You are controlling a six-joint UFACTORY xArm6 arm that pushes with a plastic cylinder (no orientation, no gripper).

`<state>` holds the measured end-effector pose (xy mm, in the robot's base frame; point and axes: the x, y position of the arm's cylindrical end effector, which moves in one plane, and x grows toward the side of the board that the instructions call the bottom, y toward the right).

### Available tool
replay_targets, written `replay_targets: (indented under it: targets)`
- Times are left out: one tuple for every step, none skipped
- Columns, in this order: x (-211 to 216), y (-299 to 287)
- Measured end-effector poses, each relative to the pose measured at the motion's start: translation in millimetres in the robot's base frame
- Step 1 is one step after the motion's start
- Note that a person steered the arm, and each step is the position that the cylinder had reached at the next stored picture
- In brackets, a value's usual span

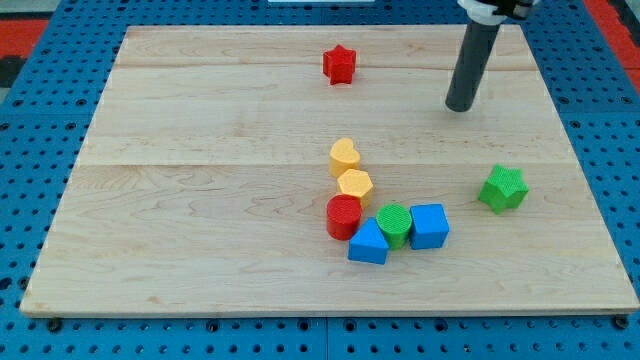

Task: Push the red star towards the bottom left side of the board

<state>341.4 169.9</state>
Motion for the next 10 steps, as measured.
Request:
replay_targets:
  targets:
    - [-14, -11]
    - [-49, -41]
    - [-60, -98]
    - [-64, -133]
    - [-67, -163]
    - [-98, -140]
    - [-94, -185]
    - [-56, -226]
    - [-7, -245]
    - [38, -250]
